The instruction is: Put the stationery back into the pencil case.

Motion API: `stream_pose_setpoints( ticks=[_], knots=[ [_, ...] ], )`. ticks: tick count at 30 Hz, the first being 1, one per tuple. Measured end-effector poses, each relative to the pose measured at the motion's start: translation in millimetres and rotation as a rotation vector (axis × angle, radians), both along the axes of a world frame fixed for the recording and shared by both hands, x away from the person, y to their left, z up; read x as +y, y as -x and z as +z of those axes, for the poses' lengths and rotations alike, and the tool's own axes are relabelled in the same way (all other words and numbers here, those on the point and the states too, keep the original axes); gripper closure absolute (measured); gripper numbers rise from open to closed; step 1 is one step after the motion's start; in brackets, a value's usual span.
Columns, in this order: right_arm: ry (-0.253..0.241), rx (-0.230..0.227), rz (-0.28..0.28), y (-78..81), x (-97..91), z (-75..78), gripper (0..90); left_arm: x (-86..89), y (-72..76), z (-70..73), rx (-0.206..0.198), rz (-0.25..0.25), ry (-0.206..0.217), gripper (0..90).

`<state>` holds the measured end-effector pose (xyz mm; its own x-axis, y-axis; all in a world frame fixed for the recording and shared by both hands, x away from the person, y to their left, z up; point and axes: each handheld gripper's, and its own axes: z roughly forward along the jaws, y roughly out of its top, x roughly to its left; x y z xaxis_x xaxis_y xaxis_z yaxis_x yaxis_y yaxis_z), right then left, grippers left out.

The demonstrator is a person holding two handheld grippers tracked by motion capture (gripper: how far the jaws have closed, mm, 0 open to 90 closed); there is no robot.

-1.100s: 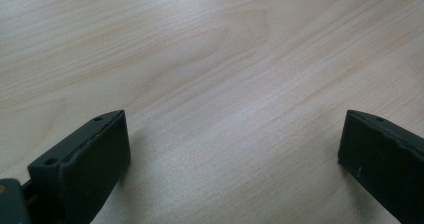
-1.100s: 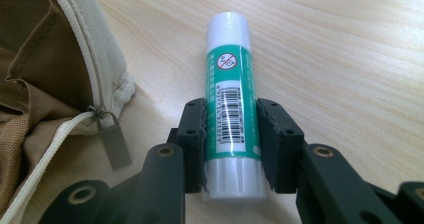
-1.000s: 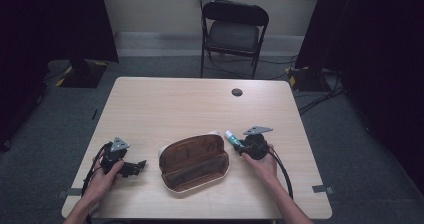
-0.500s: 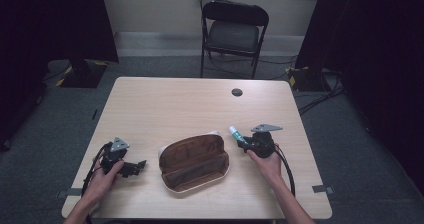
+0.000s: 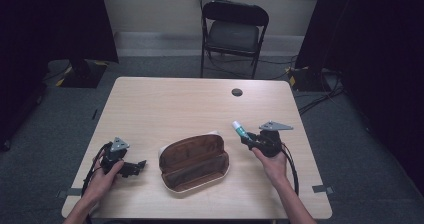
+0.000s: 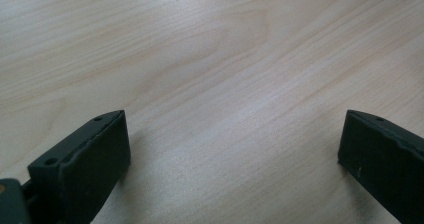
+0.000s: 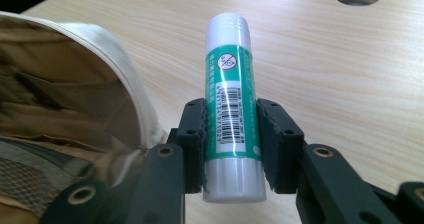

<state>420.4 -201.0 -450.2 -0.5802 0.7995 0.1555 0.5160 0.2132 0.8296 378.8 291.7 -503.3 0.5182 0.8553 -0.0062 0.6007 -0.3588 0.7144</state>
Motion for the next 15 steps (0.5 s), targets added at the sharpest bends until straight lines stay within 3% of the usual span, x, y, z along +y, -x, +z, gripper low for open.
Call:
stream_pose_setpoints(
  ticks=[15],
  knots=[
    [-0.042,-0.075,0.074,21.9,14.2,36.6,66.1,0.2,-0.3,0.2,-0.001,-0.003,-0.006,0.0]
  ],
)
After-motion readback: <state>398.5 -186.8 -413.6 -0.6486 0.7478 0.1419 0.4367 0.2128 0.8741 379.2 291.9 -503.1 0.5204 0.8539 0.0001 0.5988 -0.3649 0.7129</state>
